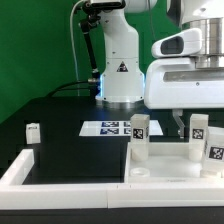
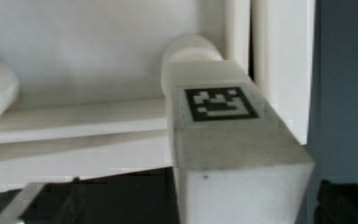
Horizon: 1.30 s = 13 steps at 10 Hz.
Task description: Assemble square table
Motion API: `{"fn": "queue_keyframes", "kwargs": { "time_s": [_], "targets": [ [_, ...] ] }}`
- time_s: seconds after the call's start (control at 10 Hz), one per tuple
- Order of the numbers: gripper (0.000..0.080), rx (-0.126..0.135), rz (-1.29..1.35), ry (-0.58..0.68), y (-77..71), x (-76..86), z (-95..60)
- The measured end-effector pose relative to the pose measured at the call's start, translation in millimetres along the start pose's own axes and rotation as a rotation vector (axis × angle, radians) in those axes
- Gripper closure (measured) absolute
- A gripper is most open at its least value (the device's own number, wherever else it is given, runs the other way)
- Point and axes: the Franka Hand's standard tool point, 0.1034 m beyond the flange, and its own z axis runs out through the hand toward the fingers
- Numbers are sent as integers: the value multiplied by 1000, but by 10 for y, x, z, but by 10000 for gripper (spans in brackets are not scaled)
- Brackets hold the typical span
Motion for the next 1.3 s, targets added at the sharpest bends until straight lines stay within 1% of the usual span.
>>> {"fn": "queue_keyframes", "kwargs": {
  "time_s": [0.1,0.2,0.3,0.4,0.5,0.7,0.8,0.9,1.0,1.1,1.2,1.3],
  "targets": [
    [287,0,0,0,1,-1,3],
    [287,0,13,0,2,-2,4],
    [436,-1,31,-1,3,-3,6],
    [512,-1,31,0,4,-2,6],
    [512,-1,33,0,4,-2,6],
    [512,1,192,0,1,-4,10],
    [512,6,426,5,-33,-13,15],
    [512,7,584,0,-58,-30,17],
    [512,16,741,-6,-42,-36,20],
    [510,41,883,-22,-38,-45,23],
    [510,52,975,-35,-31,-48,24],
    [505,56,1071,-44,-33,-53,25]
  ]
}}
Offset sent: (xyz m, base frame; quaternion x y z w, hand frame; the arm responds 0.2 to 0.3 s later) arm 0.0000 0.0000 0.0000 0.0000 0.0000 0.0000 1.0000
